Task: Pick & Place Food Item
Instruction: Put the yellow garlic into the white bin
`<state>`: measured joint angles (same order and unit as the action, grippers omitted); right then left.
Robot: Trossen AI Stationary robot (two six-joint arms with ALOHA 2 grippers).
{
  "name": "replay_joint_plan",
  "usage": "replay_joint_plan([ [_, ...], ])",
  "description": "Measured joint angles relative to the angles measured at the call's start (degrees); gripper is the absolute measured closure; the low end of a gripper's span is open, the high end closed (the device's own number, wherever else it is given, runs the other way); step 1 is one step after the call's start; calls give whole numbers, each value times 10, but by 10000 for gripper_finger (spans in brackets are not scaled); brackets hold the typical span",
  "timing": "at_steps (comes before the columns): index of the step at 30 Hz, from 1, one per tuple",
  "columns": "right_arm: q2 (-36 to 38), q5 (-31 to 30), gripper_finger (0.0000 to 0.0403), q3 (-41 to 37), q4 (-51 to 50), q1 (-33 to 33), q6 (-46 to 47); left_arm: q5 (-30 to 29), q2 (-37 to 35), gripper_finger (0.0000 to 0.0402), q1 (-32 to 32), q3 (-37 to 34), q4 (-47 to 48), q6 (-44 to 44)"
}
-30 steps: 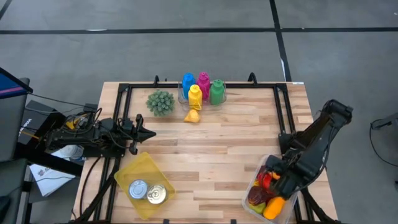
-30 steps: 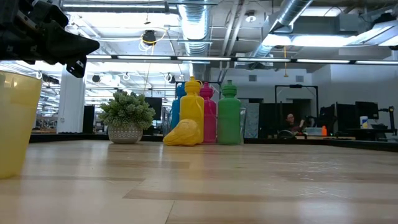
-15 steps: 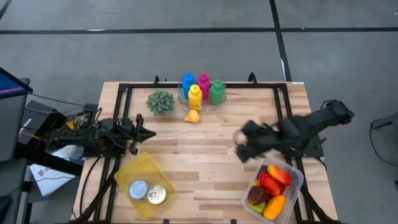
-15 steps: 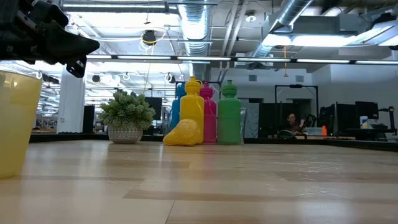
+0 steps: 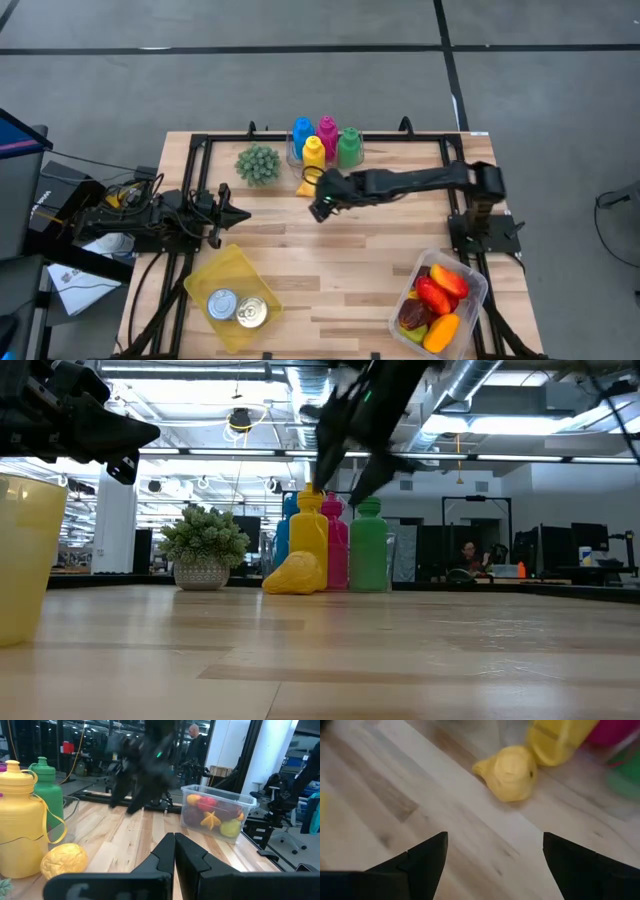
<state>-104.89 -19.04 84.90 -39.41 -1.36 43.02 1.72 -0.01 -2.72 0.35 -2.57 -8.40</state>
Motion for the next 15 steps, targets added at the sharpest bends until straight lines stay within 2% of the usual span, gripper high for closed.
replay_joint_plan([
  [5,-74,45,87,2,59,-40,-23,0,0,401,0,0,0,0],
  [15,-174,21,87,111,58,-73,-96,0,0,401,0,0,0,0],
])
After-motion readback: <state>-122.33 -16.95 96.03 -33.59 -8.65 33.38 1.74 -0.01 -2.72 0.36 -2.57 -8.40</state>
